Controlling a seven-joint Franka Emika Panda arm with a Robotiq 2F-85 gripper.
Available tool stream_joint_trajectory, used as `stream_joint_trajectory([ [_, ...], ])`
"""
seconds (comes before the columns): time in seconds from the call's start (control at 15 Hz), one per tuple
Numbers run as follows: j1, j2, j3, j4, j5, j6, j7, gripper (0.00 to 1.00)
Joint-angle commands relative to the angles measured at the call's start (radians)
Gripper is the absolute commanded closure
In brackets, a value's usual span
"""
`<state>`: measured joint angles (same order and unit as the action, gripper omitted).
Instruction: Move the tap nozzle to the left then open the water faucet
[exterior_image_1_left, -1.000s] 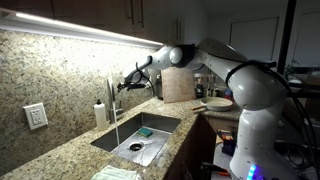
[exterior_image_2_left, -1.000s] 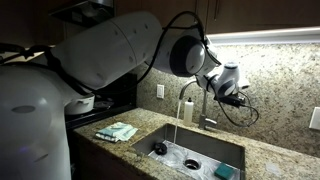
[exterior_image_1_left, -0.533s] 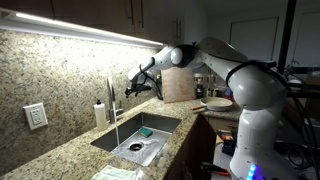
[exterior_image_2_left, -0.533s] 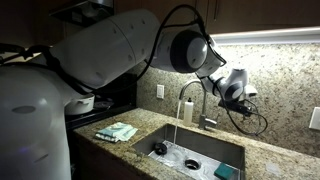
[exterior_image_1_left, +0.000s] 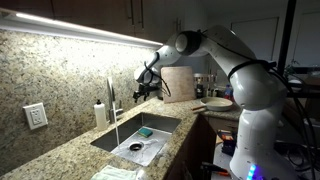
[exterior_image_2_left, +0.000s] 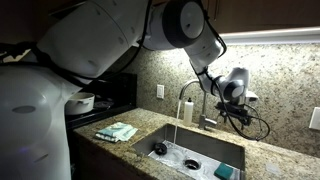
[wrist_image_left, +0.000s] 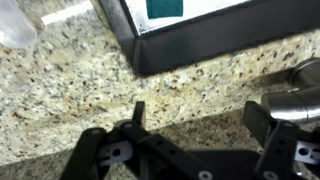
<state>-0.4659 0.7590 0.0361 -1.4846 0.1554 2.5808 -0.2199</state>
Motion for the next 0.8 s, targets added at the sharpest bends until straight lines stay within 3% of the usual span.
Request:
stream_joint_trajectory([
  [0.0,0.013,-0.182,-0.026,-0.239,0.020,-0.023,-0.025,0.00],
  [0.07,0.017,-0.061,-0.033,-0.086,0.022,-0.022,-0.014,0.00],
  [0.73,0.050,-0.185,-0.088,-0.401,-0.011,0.022,-0.053,0.00],
])
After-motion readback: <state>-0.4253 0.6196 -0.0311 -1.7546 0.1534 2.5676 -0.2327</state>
